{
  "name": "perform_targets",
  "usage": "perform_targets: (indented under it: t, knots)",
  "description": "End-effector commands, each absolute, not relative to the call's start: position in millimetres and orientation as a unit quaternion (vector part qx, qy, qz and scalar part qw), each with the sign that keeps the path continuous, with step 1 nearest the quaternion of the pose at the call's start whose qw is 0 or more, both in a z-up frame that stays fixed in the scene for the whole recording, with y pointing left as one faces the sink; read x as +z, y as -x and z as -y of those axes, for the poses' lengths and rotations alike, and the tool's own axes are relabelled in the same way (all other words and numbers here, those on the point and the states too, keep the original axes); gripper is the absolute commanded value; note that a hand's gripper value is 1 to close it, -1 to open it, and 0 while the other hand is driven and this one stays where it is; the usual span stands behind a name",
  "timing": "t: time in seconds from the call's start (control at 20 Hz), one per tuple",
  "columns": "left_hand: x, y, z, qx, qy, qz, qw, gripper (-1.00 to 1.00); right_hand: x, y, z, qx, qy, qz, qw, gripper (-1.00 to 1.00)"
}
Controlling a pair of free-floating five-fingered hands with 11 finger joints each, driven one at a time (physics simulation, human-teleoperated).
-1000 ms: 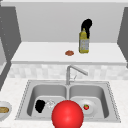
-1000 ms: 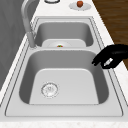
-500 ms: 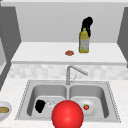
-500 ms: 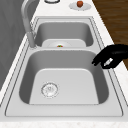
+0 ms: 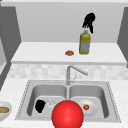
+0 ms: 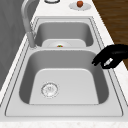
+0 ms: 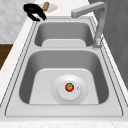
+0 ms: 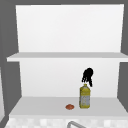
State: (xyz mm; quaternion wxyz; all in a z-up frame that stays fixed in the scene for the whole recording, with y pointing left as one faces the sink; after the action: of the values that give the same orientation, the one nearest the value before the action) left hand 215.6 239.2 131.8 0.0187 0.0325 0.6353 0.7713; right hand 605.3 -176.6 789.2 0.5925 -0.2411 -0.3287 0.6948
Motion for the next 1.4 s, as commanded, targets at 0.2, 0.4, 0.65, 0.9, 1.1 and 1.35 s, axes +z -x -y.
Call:
perform_targets:
  t: [0.2,0.4,0.65,0.9,1.1,1.35]
  knots:
    - [131.8,-215.6,-239.2,0.771,-0.032,-0.635,0.019,0.0,800.6,-605.4,211.5,0.693,0.236,0.334,0.594,-1.0]
    - [131.8,-215.6,-239.2,0.771,-0.032,-0.635,0.019,0.0,799.6,-605.9,229.5,0.693,0.232,0.338,0.593,-1.0]
    - [131.8,-215.6,-239.2,0.771,-0.032,-0.635,0.019,0.0,798.5,-591.0,260.9,0.686,0.237,0.354,0.59,-1.0]
    - [131.8,-215.6,-239.2,0.771,-0.032,-0.635,0.019,0.0,795.9,-575.8,282.0,0.671,0.252,0.367,0.593,-1.0]
    - [131.8,-215.6,-239.2,0.771,-0.032,-0.635,0.019,0.0,796.0,-562.6,292.3,0.663,0.267,0.372,0.592,-1.0]
    - [131.8,-215.6,-239.2,0.771,-0.032,-0.635,0.019,0.0,789.8,-531.4,302.2,0.665,0.28,0.361,0.591,-1.0]
